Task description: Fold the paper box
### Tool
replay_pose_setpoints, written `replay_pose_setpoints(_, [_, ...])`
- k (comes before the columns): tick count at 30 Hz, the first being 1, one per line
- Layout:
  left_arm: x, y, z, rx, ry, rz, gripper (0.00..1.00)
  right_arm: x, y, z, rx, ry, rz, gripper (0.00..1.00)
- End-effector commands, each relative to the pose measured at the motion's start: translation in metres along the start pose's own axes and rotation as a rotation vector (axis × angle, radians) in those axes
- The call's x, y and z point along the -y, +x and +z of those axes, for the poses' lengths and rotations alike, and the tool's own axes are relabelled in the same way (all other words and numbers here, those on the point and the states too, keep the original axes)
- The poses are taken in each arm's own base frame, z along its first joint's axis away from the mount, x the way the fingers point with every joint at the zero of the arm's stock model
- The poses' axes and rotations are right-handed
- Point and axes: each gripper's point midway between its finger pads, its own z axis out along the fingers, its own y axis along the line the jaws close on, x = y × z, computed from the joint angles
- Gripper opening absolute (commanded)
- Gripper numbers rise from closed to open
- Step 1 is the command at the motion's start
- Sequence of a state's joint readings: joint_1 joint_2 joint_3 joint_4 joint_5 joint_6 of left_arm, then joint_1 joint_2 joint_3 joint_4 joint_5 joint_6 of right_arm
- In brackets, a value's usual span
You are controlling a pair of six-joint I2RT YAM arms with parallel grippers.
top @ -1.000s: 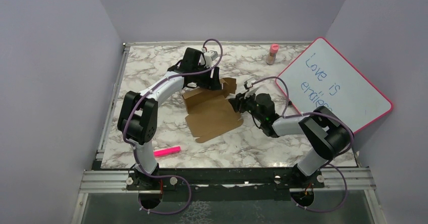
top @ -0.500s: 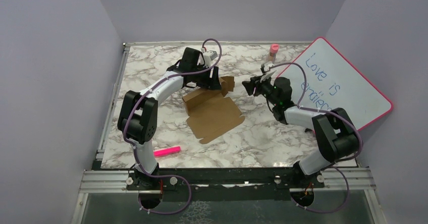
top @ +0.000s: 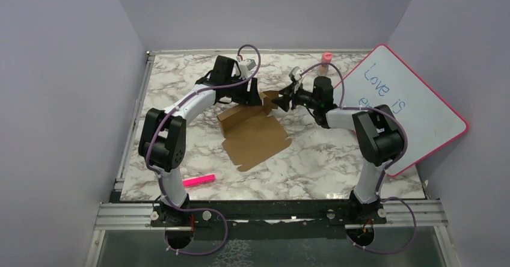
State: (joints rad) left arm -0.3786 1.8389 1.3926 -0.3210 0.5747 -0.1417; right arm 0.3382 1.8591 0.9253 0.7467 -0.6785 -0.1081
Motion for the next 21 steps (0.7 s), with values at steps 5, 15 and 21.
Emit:
replay_pose_setpoints(5, [0.009, -0.013, -0.018, 0.05, 0.041, 0.01, 0.65, -0.013, 0.013, 0.009, -0.031, -0.14, 0.011, 0.43])
replay_pose_setpoints(15, [0.006, -0.008, -0.017, 0.042, 0.034, -0.005, 0.58, -0.018, 0.008, -0.003, -0.053, -0.119, 0.029, 0.04])
replay_pose_setpoints(21, [0.007, -0.006, -0.014, 0.039, 0.05, -0.024, 0.48, -0.016, -0.001, -0.011, -0.056, -0.039, 0.0, 0.01])
